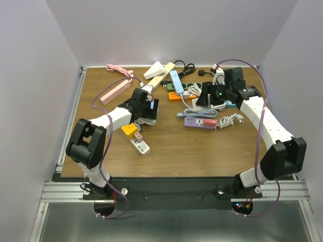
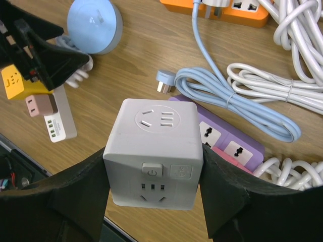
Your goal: Insert the plug
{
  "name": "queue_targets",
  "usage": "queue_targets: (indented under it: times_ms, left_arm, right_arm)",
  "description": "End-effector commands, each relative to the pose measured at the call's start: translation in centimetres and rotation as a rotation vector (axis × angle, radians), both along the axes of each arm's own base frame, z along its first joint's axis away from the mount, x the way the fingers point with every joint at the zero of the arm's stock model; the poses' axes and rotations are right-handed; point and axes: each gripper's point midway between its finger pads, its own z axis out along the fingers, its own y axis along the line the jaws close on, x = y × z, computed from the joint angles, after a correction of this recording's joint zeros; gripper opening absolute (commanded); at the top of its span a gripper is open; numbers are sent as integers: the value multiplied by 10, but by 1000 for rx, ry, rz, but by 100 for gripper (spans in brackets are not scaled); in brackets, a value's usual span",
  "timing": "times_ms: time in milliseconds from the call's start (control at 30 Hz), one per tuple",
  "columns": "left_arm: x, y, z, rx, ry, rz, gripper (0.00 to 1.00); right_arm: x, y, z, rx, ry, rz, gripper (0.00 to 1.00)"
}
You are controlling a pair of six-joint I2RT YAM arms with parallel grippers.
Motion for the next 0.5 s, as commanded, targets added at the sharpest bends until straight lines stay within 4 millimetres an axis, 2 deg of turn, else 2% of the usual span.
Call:
queue_targets:
  times_ms: [0, 133, 167, 367, 467]
  left_arm:
    - [-26, 0, 17, -66, -8, -4, 96]
    - [-39, 0, 26, -63, -1, -20, 96]
    - [-40, 6, 33, -36, -27, 8, 96]
    - [-53, -11, 58, -30, -115, -70, 98]
    - [-55, -4, 50, 40, -94, -67, 99]
  right_arm:
    - [6, 9, 30, 49, -122, 41, 0]
    - [5, 8, 32, 46, -132, 42, 0]
    - [4, 8, 34, 47, -139, 43, 0]
    - [2, 10, 36, 61, -140, 53, 0]
    - [-1, 13, 39, 76, -145, 67, 0]
